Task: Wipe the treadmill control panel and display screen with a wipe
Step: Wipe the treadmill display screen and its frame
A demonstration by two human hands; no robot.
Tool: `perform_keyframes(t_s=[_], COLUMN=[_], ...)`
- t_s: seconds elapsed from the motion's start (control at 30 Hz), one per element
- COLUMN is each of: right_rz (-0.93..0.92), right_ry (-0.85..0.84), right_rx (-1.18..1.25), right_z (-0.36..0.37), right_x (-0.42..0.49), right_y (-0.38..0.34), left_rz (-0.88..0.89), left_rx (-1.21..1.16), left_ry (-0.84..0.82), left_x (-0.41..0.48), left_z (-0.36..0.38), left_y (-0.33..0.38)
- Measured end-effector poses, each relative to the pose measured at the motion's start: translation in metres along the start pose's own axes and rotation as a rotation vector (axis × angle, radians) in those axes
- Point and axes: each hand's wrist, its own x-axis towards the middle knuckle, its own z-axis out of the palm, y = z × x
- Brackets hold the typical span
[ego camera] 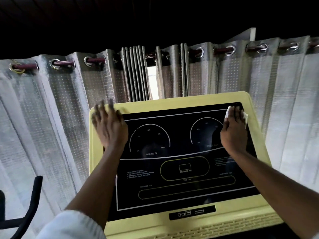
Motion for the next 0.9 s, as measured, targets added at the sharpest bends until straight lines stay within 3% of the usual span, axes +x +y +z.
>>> perform_keyframes(t_s=[0.13,0.23,0.37,0.6,0.77,0.9], right_rz=[-0.084,-0.068,-0.002,-0.042,-0.02,-0.019], right_ry=[-0.078,-0.068,-0.018,-0.042,-0.004,-0.027], right_rx=[0.016,0.057,0.039,0.073,0.05,0.044], right_z=[-0.007,-0.014,-0.011,-0.015,-0.017,-0.016], right_x=[0.022,0.032,-0.033,0.031,-0.063,-0.018], right_y=[0.014,0.024,0.025,0.029,0.036,0.034], left_rz=[0.35,0.407,0.41,0.411,0.408,0.391], left_rx=[-0.033,0.053,0.076,0.082,0.078,0.071], left_ry=[-0.301,-0.411,-0.345,-0.33,-0.316,-0.31], left_x=[0.031,0.031,0.026,0.025,0.025,0.025], left_z=[0.028,0.045,0.048,0.049,0.051,0.053], left_y=[0.056,0.077,0.077,0.076,0.078,0.077])
